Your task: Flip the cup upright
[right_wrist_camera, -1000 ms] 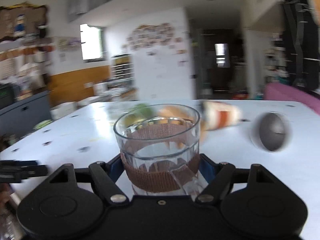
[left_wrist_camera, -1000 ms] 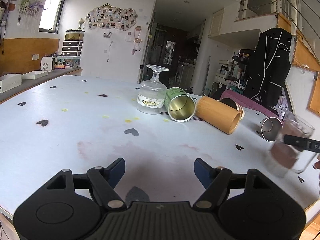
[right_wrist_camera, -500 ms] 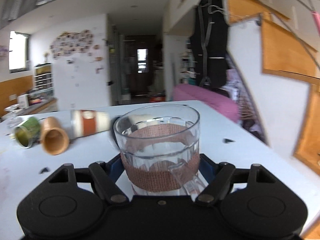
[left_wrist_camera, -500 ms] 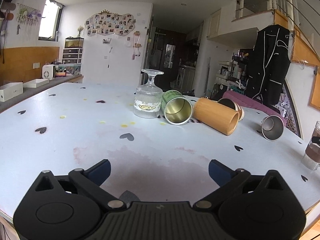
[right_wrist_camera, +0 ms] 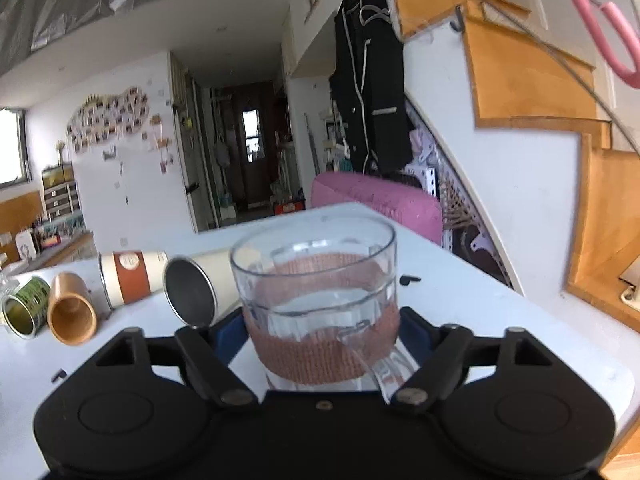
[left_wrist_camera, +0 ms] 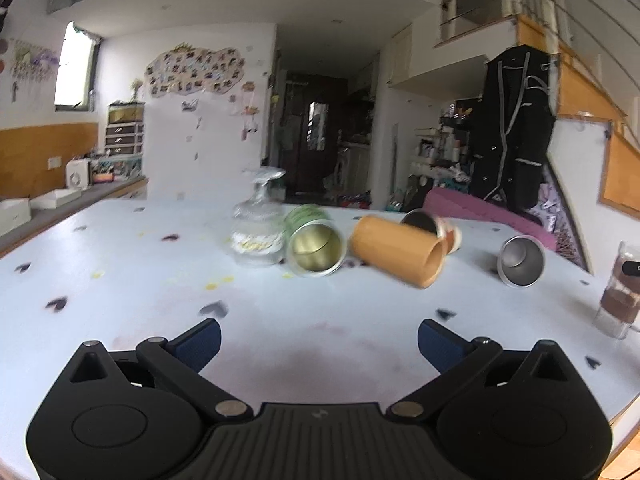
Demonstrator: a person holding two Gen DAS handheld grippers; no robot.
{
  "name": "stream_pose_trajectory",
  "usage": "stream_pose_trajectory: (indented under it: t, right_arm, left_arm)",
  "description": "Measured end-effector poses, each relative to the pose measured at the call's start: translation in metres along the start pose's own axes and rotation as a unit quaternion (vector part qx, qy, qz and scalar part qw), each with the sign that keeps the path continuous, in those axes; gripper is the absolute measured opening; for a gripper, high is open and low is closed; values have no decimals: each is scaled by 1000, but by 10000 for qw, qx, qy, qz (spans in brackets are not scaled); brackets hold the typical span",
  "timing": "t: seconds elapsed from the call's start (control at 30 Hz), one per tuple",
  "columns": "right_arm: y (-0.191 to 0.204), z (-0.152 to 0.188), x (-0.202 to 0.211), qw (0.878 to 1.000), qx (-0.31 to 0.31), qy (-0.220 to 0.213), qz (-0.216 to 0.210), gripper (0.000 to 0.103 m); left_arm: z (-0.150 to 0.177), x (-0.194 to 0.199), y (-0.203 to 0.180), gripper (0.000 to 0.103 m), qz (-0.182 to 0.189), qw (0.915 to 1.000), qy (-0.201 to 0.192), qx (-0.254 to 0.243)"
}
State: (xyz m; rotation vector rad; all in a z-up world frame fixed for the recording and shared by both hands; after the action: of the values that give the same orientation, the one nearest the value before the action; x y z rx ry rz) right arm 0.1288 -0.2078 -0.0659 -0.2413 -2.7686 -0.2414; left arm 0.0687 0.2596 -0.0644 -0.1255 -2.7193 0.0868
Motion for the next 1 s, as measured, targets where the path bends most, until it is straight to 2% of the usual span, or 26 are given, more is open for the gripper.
stream_pose_trajectory:
  t: [0.2, 0.47, 0.8, 1.0]
  right_arm:
    - [19, -2, 47, 9989, 132, -157, 419, 98]
    - [45, 6, 103, 9975, 210, -402, 541, 101]
    - [54, 20, 126, 9958, 368, -347, 769, 101]
    - [56, 26, 137, 9957, 428, -321, 750, 101]
  left_arm:
    - [-22, 2, -33, 103, 342, 9989, -263, -165]
    - [-37, 2, -79, 103, 648, 9962, -382, -431]
    - [-35, -1, -120, 103, 843, 9934, -285, -729]
    - [-27, -3, -136, 103, 919, 9923, -217, -799]
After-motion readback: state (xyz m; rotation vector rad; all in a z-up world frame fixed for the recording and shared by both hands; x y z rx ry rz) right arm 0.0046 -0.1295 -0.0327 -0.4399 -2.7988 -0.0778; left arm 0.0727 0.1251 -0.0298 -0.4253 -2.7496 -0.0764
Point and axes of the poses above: each gripper's, at about its wrist camera, not at the fingertips, and x roughly against the way its jaws point, y to its left, z to its underside, the point moved 7 cm from there along -x, roughly the way its jaws point, and after that the axes turned 3 degrees about y, right-handed, at the moved point
